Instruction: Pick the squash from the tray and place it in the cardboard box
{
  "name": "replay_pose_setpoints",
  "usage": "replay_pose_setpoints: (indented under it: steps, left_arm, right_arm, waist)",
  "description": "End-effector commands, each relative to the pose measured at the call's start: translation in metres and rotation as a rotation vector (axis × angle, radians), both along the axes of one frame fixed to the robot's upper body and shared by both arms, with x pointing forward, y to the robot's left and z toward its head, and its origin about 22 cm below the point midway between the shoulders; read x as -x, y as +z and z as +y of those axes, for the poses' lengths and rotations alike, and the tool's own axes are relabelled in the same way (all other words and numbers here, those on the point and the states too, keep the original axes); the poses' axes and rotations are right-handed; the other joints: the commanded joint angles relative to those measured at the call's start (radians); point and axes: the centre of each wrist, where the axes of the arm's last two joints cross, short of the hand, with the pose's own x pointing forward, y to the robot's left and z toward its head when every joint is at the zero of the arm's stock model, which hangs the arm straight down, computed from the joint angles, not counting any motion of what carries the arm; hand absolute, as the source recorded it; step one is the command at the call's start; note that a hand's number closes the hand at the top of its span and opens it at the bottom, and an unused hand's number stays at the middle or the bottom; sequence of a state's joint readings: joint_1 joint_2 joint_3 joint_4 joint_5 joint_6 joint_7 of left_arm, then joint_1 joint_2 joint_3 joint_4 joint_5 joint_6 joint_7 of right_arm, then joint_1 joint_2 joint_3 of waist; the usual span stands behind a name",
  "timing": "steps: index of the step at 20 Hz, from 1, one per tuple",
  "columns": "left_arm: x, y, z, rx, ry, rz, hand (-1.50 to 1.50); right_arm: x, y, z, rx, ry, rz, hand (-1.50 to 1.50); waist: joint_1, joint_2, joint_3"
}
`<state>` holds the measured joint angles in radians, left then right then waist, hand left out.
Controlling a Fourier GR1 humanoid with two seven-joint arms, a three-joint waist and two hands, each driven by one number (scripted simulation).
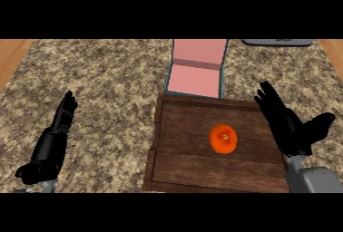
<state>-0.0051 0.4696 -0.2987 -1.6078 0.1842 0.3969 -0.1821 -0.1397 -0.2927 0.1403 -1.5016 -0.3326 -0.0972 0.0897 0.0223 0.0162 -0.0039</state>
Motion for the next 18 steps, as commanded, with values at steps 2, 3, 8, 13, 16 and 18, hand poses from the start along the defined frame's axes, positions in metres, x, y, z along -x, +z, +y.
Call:
replay_pose_setpoints:
  steps: [2,3,8,13,16,18]
  left_arm:
    - [-0.004,0.014,-0.011,-0.014,-0.106,0.048,0.00]
    - [-0.024,0.009,-0.015,-0.016,-0.138,0.050,0.00]
    - [-0.013,0.003,-0.031,-0.007,-0.244,0.137,0.00]
    - [-0.018,0.009,-0.037,0.001,-0.296,0.180,0.00]
    - [-0.033,0.015,-0.043,0.009,-0.303,0.172,0.00]
    - [-0.020,0.001,-0.045,0.016,-0.320,0.186,0.00]
  right_arm:
    - [0.005,0.007,0.034,0.087,0.009,-0.006,-1.50]
    - [0.020,-0.007,0.043,0.147,0.021,0.002,-1.50]
    - [0.013,0.005,0.003,0.692,0.053,-0.191,-1.50]
    - [0.046,-0.019,0.008,1.046,0.072,-0.314,-1.50]
    - [0.053,-0.006,0.015,1.190,0.055,-0.424,-1.50]
    - [0.071,0.008,0.029,1.238,0.050,-0.414,-1.50]
  waist:
    - [-0.023,-0.018,0.004]
    - [-0.039,-0.016,0.003]
    - [-0.072,-0.025,-0.027]
    - [-0.074,-0.033,-0.004]
    - [-0.080,-0.027,-0.002]
    - [-0.068,-0.031,-0.003]
